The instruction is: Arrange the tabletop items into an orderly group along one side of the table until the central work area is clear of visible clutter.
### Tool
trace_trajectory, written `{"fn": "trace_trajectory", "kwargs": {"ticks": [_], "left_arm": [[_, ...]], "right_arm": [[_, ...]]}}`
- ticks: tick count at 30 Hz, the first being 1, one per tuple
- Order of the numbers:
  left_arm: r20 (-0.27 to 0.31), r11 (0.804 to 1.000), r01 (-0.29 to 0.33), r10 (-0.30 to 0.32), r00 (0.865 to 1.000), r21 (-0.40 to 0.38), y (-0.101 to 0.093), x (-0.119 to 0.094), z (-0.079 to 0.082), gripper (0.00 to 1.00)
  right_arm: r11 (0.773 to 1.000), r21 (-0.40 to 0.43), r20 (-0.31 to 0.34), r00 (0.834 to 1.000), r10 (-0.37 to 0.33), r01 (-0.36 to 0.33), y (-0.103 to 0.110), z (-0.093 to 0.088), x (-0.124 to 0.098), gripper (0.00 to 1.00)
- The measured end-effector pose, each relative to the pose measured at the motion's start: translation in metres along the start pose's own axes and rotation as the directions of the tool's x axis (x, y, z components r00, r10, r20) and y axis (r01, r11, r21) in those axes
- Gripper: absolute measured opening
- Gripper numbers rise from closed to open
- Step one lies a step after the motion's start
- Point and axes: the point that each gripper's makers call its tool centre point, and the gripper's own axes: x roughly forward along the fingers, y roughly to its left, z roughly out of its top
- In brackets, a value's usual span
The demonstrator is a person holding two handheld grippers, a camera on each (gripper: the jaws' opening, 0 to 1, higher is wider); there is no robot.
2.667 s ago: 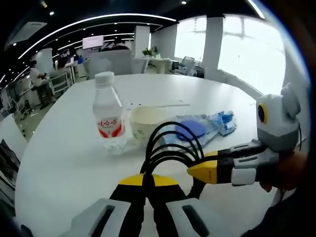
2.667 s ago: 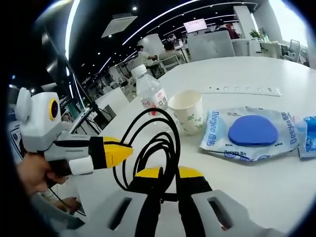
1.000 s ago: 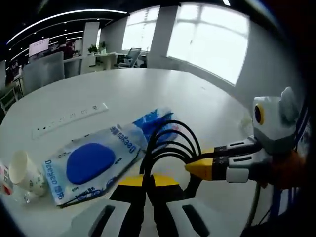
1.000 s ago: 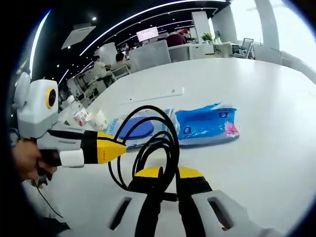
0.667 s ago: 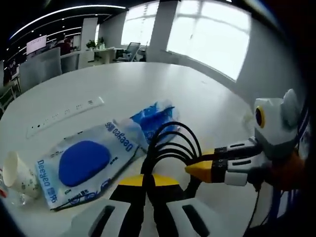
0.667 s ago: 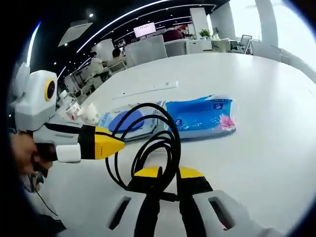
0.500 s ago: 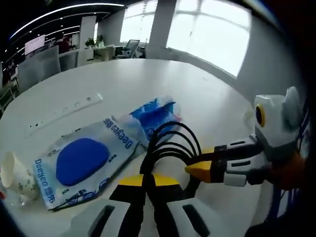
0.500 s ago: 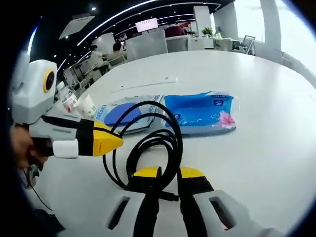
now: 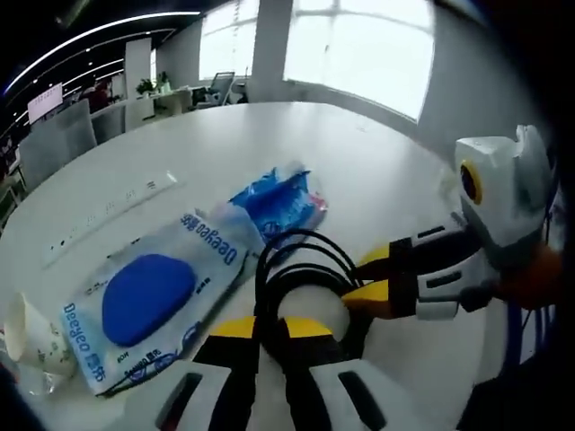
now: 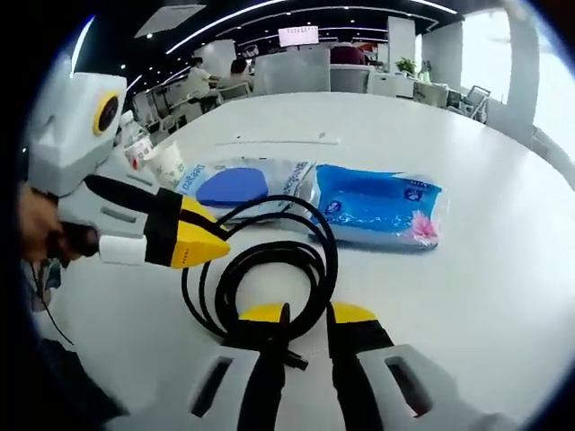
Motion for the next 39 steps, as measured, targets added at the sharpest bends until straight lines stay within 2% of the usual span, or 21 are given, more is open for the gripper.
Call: {"fn": "trace_trajectory", "kwargs": {"ticks": [2, 5, 8, 11, 17, 22, 25, 29, 31, 39], "left_arm": [[0.018, 1.000, -0.001, 0.001, 1.000, 0.008, 0.001, -0.002, 0.001, 0.08], [0.056, 1.000, 0.013, -0.014, 0.998, 0.006, 0.001, -0.004, 0.006, 0.14], [0.039, 1.000, -0.011, 0.010, 0.999, 0.025, 0.004, -0.009, 0.003, 0.17], [0.056, 0.999, -0.022, 0.020, 0.998, 0.033, 0.003, -0.018, 0.004, 0.20], [0.116, 1.000, -0.018, 0.017, 0.993, 0.013, 0.002, -0.041, 0.007, 0.29], [0.176, 0.999, -0.035, 0.036, 0.984, -0.011, 0.015, -0.070, 0.011, 0.38], [0.225, 0.998, -0.062, 0.065, 0.972, -0.019, 0.026, -0.092, 0.011, 0.44], [0.242, 0.995, -0.080, 0.091, 0.966, -0.053, 0.037, -0.111, 0.001, 0.53], [0.245, 0.993, -0.095, 0.111, 0.963, -0.076, 0.044, -0.123, -0.010, 0.54], [0.241, 0.978, -0.147, 0.179, 0.954, -0.147, 0.071, -0.161, -0.046, 0.68]], "right_arm": [[0.999, -0.039, 0.007, 1.000, -0.002, 0.003, 0.000, 0.001, -0.004, 0.16], [0.998, -0.064, 0.023, 1.000, -0.001, 0.002, 0.000, 0.002, -0.005, 0.16], [0.993, -0.118, 0.053, 0.999, 0.002, 0.005, -0.001, 0.008, -0.011, 0.18], [0.990, -0.138, 0.081, 0.997, 0.006, 0.005, 0.000, 0.016, -0.018, 0.27], [0.993, -0.112, 0.159, 0.986, 0.057, -0.039, 0.007, 0.035, -0.036, 0.48], [0.992, -0.110, 0.199, 0.976, 0.084, -0.063, 0.012, 0.038, -0.047, 0.60], [0.991, -0.103, 0.214, 0.972, 0.101, -0.080, 0.013, 0.038, -0.052, 0.67], [0.990, -0.098, 0.237, 0.964, 0.119, -0.098, 0.016, 0.040, -0.058, 0.78], [0.990, -0.091, 0.248, 0.960, 0.131, -0.112, 0.017, 0.041, -0.060, 0.84], [0.984, -0.091, 0.267, 0.948, 0.171, -0.152, 0.023, 0.043, -0.072, 0.97]]}}
